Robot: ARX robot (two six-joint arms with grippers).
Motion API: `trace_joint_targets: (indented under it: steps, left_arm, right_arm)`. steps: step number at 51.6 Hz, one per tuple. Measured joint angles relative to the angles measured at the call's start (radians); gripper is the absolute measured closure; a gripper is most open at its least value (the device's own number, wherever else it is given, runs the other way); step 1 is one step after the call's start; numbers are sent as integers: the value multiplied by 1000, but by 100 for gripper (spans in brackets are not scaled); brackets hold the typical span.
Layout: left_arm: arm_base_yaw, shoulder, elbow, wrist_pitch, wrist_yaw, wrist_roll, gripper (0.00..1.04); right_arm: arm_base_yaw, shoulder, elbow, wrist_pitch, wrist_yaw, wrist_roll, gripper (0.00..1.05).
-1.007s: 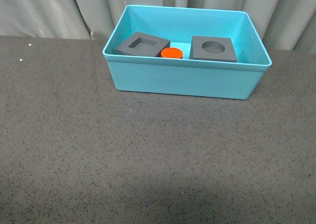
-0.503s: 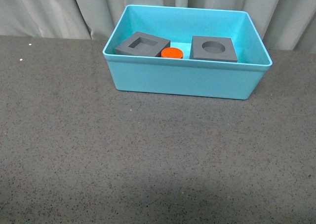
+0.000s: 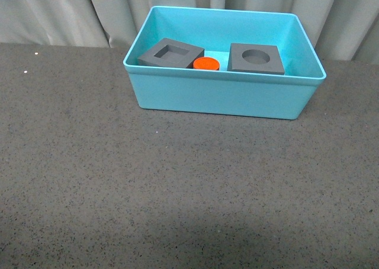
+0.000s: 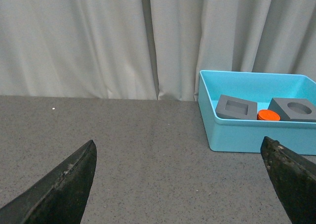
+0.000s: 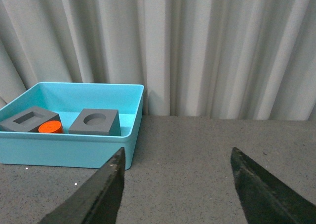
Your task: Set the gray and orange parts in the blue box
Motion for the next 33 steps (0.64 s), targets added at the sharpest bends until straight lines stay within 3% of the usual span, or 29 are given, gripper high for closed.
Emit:
trace_joint_targets:
  steps: [10, 33]
  left_arm:
    - [0, 0, 0, 0, 0, 0, 7]
    - [0, 0, 0, 0, 0, 0, 7]
  right_arm:
    - [0, 0, 0, 0, 0, 0, 8]
    - [0, 0, 0, 0, 0, 1, 10]
